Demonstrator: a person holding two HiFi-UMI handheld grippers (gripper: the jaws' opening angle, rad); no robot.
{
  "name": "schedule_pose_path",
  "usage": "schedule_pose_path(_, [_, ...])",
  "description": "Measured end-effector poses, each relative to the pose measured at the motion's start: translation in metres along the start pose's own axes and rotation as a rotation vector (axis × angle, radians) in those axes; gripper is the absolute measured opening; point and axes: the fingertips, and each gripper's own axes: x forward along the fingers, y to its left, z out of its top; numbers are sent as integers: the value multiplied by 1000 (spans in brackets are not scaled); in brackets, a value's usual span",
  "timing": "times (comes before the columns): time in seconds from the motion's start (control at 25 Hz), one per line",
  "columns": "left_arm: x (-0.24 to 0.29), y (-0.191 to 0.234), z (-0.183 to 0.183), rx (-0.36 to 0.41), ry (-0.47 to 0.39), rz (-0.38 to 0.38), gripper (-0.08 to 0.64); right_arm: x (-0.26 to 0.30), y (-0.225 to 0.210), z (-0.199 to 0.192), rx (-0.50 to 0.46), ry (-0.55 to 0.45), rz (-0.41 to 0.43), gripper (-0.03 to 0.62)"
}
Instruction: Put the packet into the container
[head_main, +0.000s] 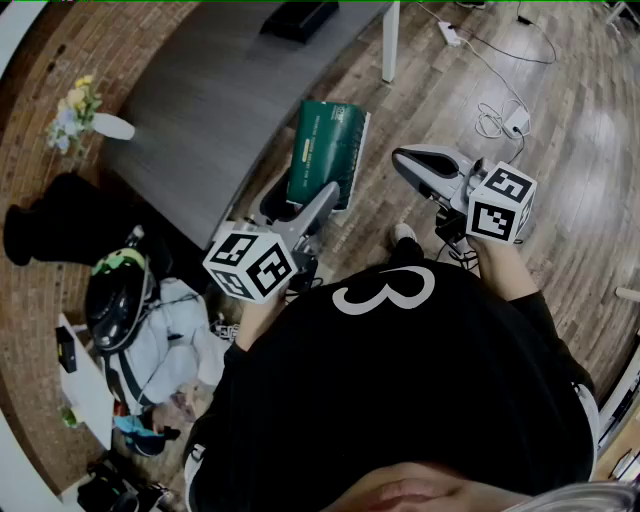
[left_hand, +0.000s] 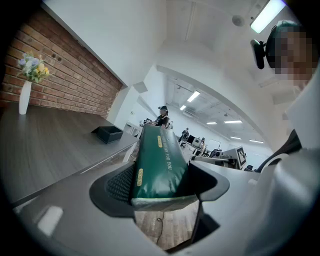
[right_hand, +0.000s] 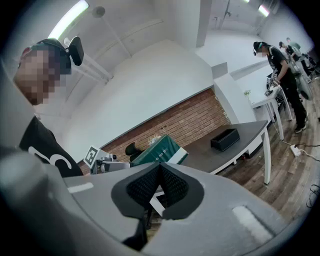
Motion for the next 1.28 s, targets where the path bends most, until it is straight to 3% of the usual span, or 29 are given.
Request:
schedule_pose_path(0.36, [24, 2, 1, -4, 5, 5, 357, 1, -26, -1, 42, 16, 13, 2])
schedule_pose_path(0.96, [121, 2, 38, -14, 3, 40, 357, -13, -119, 57, 57, -3, 41, 2])
schedule_pose_path(1.28, [146, -2, 52, 3, -20, 65, 357, -20, -148, 72, 50, 1, 58, 2])
